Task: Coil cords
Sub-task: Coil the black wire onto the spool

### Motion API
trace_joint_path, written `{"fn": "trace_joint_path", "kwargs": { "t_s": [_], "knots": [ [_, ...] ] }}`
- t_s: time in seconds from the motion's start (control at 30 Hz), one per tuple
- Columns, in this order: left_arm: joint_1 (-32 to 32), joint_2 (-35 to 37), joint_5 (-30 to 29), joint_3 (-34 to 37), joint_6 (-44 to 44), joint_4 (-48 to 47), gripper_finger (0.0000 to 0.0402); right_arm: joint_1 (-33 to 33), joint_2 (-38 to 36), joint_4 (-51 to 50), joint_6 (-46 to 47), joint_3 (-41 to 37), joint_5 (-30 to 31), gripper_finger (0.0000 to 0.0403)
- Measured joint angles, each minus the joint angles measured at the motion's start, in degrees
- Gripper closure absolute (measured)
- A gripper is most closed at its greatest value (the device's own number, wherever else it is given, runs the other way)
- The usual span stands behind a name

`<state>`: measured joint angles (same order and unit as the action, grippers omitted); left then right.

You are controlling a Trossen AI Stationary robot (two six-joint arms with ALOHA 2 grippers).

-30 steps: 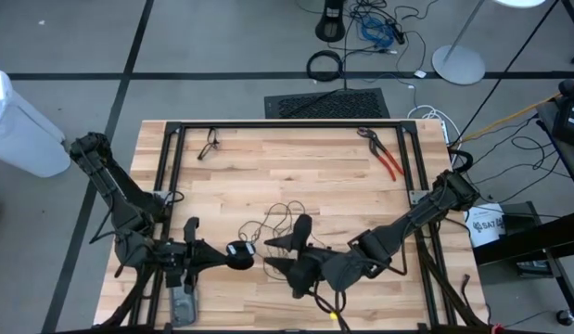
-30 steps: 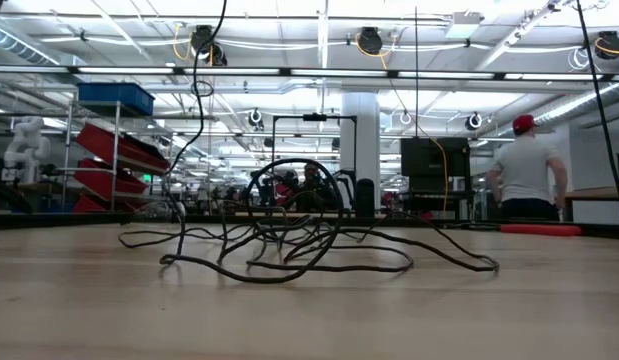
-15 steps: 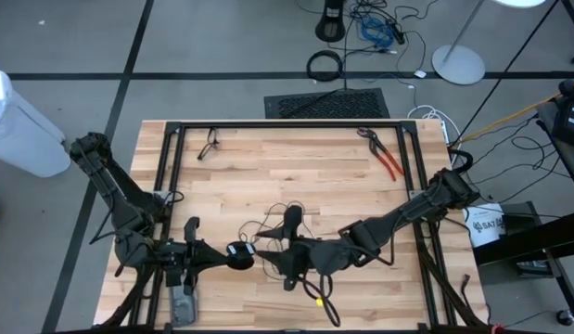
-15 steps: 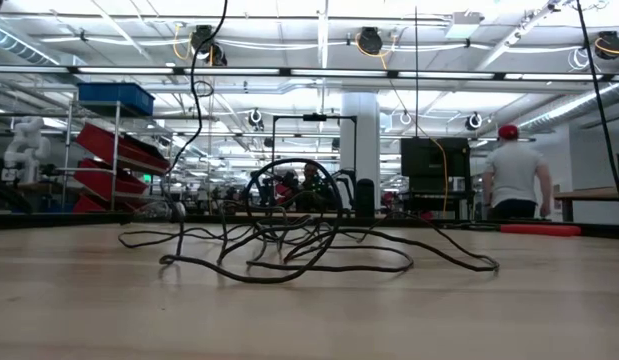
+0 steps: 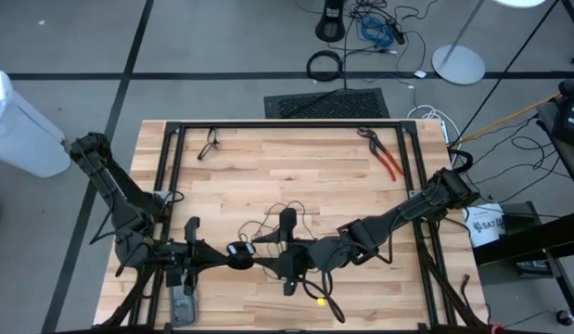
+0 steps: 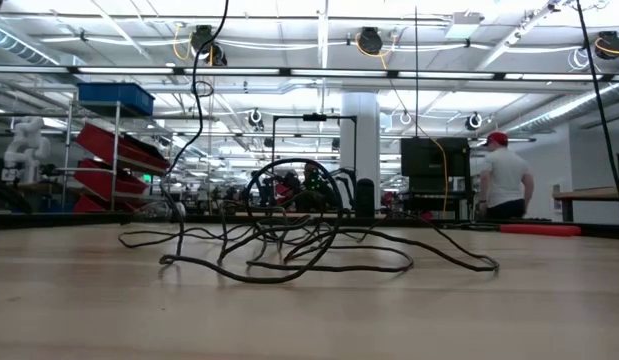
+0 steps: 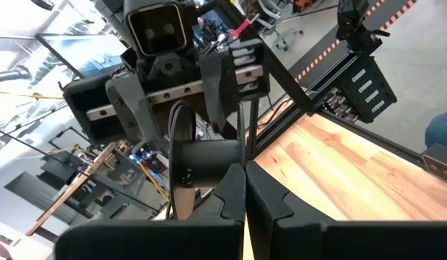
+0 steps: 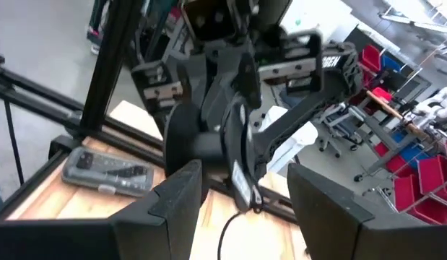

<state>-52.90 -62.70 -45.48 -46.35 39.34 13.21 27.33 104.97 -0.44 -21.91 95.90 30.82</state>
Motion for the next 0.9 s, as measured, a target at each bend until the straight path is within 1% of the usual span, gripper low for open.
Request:
{"fn": "trace_joint_path", "kwargs": {
  "t_s": [0.1, 0.2, 0.43, 0.57, 0.7, 0.9],
  "knots": [
    [0.00, 0.00, 0.00, 0.00, -0.02, -0.01, 0.0400, -0.16, 0.00, 0.32, 0.22, 0.00, -2.41, 0.0213],
    [0.00, 0.00, 0.00, 0.00, -0.03, 0.00, 0.0400, -0.28, 0.04, 0.33, 0.24, 0.00, -4.25, 0.0225],
    [0.00, 0.02, 0.03, 0.00, -0.05, 0.00, 0.0400, -0.65, 0.04, 0.28, 0.30, 0.00, -4.21, 0.0276],
    [0.00, 0.02, 0.04, 0.00, -0.09, 0.02, 0.0400, -1.27, 0.04, 0.09, 1.66, 0.00, -4.23, 0.0297],
    [0.04, 0.02, 0.27, 0.00, -0.25, 0.04, 0.0400, -1.81, 0.04, -0.69, 1.99, 0.00, -4.23, 0.0309],
    [0.00, 0.02, 0.31, 0.00, -0.25, 0.09, 0.0400, -1.99, 0.04, -1.45, 2.60, 0.00, -4.23, 0.0313]
  ]
}}
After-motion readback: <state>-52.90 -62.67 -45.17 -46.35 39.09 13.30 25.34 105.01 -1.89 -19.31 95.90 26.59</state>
